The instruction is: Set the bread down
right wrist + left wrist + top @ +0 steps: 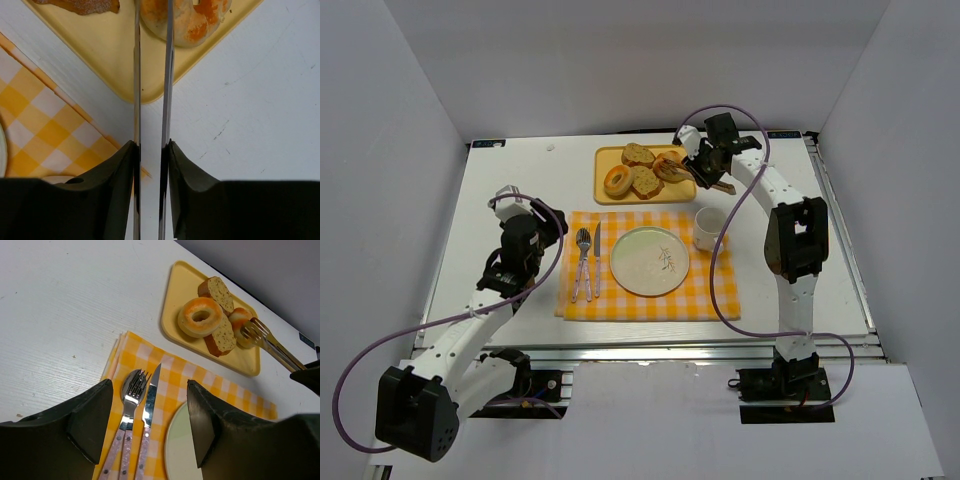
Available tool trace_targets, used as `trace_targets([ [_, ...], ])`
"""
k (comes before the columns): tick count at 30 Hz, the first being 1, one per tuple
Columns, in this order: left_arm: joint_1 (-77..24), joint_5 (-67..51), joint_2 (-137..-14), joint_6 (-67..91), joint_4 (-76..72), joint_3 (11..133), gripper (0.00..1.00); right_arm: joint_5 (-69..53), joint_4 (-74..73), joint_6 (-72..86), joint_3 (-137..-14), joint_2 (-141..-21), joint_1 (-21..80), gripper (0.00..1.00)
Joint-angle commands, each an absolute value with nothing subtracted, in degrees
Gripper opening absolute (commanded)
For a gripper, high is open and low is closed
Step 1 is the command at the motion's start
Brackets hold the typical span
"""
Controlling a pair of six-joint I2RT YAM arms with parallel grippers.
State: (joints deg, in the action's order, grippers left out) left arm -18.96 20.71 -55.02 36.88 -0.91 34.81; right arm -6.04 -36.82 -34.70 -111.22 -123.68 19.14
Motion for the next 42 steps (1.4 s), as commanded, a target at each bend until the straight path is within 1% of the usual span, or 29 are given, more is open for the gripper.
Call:
trace_targets([
  [1,-18.9,21.5,-55.2,36.3,-1.0,37.3,0.70,-5.5,-37.0,-34.1,-113.9,-123.7,19.3,0.32],
  [2,-18.9,21.4,-55.2,36.2,-1.0,37.4,0.70,-5.4,-37.4,-34.1,-114.0,-123.8,19.4,0.29],
  [4,-18.9,21.4,-55.3,36.2,-1.1,37.5,0.71,-5.7,-37.7,-34.1,-114.0,-123.7,19.3,0.27],
  [5,-18.9,21.4,-55.3,36.2,-1.1,37.5,0.71,-5.9,-38.0,-34.1,-114.1,-123.5,19.3,0.23],
  [8,-18.9,21.4,-55.3,36.1,-1.0,37.7,0.70,-7.0,-38.2,-33.6,-113.7,-122.2,19.3,0.17],
  [9,-18.9,21.4,-55.2,36.1,-1.0,37.8,0.70,-7.2,-38.1,-33.2,-113.7,-121.3,19.2,0.14],
  [10,-18.8,21.4,-55.0,36.1,-0.9,37.8,0.70,-7.5,-38.1,-33.0,-113.7,-120.8,19.1,0.02],
  [11,-18.9,21.4,-54.8,36.1,-0.8,37.8,0.70,-7.6,-37.9,-32.8,-113.6,-120.2,19.0,0.01],
  [16,-18.8,21.3,-54.6,36.1,-0.8,37.7,0.70,-11.0,-37.4,-32.8,-112.9,-115.0,18.6,0.00],
  [22,-18.9,20.9,-54.4,36.5,-1.6,37.5,0.70,-18.3,-36.7,-32.6,-106.8,-106.8,18.8,0.00],
  [26,-18.8,21.0,-54.4,36.5,-1.8,37.5,0.70,-25.6,-38.0,-35.1,-98.4,-100.2,19.5,0.00],
  [28,-18.8,20.9,-54.5,36.6,-2.2,37.6,0.70,-30.1,-40.7,-39.4,-92.2,-95.9,21.0,0.00],
  [30,-18.8,20.7,-54.6,36.5,-2.5,37.6,0.70,-31.6,-42.0,-42.7,-87.6,-91.2,22.5,0.00],
  [31,-18.8,20.6,-54.7,36.5,-2.5,37.5,0.70,-31.4,-42.3,-43.5,-83.4,-89.8,24.3,0.00],
  [34,-18.8,20.3,-54.7,36.6,-2.7,37.3,0.70,-29.7,-40.8,-43.9,-76.2,-84.7,27.4,0.00],
  [38,-18.8,20.0,-54.2,36.9,-2.9,36.7,0.70,-27.4,-39.5,-43.1,-70.9,-82.3,29.8,0.00],
  [42,-18.8,20.0,-54.0,37.1,-2.6,36.6,0.71,-25.8,-38.4,-42.0,-69.4,-83.3,31.5,0.00],
])
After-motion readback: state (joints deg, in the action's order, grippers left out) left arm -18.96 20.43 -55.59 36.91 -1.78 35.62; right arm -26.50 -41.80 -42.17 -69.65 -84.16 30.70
